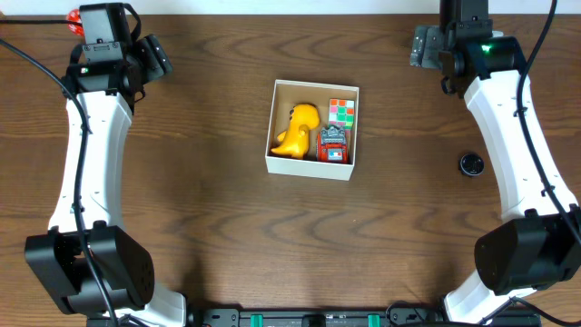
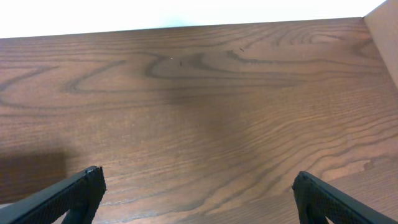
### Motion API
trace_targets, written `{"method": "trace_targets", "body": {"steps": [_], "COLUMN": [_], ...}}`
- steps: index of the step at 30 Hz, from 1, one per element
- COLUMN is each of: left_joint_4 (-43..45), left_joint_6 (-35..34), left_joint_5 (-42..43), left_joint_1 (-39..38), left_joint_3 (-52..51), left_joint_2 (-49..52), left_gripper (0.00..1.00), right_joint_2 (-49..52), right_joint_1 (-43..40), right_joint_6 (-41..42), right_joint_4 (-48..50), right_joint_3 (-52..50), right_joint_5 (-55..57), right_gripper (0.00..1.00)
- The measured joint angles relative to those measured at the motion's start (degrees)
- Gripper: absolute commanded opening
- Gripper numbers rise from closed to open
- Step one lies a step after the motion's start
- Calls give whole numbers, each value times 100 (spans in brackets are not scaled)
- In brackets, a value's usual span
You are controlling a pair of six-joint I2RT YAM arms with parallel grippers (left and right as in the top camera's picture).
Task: Pack container
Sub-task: 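Move left gripper to the red ball at the table's far left corner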
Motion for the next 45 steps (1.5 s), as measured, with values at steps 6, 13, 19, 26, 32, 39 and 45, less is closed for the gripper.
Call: {"method": "trace_targets", "body": {"steps": [6, 13, 19, 26, 32, 39, 45], "left_joint_4": [-52, 4, 702, 1563, 2031, 2581, 3314], "left_joint_6": [76, 98, 201, 809, 1021, 1108, 1270], "left_joint_5": [-83, -616, -780, -815, -640, -525, -315], "left_joint_1": [2, 114, 514, 872, 1266, 1845, 2076], "left_joint_3": [0, 0, 0, -4, -4, -4, -4], "left_joint_2": [0, 2, 129, 542, 791, 1241, 1611], "left_gripper": [86, 86, 86, 86, 82, 75, 73], "right_joint_2": [0, 0, 0, 0, 0, 0, 0], "right_joint_1": [0, 0, 0, 0, 0, 0, 0], "right_joint_6": [0, 0, 0, 0, 0, 0, 0], "right_joint_4": [0, 0, 0, 0, -2, 0, 0], "right_joint_3": [0, 0, 0, 0, 0, 0, 0], "right_joint_5": [0, 0, 0, 0, 0, 0, 0], "right_gripper": [99, 99, 99, 99, 99, 99, 99]}}
